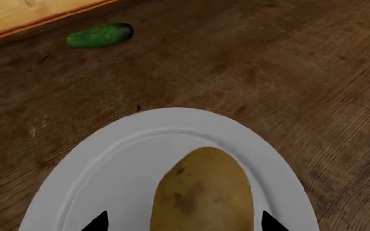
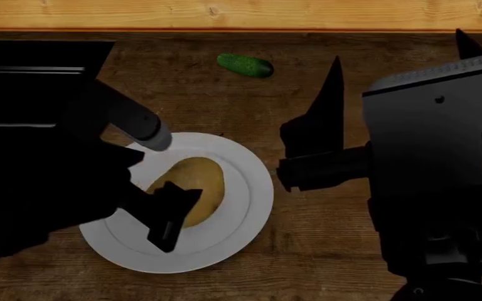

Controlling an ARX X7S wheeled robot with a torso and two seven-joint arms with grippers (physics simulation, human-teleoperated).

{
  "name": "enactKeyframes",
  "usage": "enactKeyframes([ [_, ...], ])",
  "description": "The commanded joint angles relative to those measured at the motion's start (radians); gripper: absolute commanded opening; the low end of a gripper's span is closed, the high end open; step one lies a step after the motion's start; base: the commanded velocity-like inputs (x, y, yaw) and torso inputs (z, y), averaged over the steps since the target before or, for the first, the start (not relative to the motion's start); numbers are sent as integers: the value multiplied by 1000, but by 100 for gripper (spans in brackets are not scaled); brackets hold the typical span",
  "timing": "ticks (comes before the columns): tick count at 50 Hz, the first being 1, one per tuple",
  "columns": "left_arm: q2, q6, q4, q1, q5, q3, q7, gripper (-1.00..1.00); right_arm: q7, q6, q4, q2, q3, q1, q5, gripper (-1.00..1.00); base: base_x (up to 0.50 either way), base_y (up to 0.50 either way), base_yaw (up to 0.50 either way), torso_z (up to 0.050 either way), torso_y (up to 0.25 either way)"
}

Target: Pick the potato from the sink and place it on the plate located on the counter

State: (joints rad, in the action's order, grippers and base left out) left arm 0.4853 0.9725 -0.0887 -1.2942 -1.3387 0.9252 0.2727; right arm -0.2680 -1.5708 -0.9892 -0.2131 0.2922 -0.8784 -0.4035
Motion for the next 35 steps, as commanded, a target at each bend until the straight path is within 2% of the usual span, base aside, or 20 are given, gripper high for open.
enactKeyframes([
  [1,14,-27,49,26,-49,-44,74,100,-19,5,40,8,13,37,-53,100,0,0,0,0,0],
  [22,200,-61,375,78,-214,-188,315,100,-78,7,31,23,14,56,-142,100,0,0,0,0,0],
  [35,269,-106,482,116,-229,-235,402,100,-248,4,16,53,60,60,-373,100,0,0,0,0,0],
])
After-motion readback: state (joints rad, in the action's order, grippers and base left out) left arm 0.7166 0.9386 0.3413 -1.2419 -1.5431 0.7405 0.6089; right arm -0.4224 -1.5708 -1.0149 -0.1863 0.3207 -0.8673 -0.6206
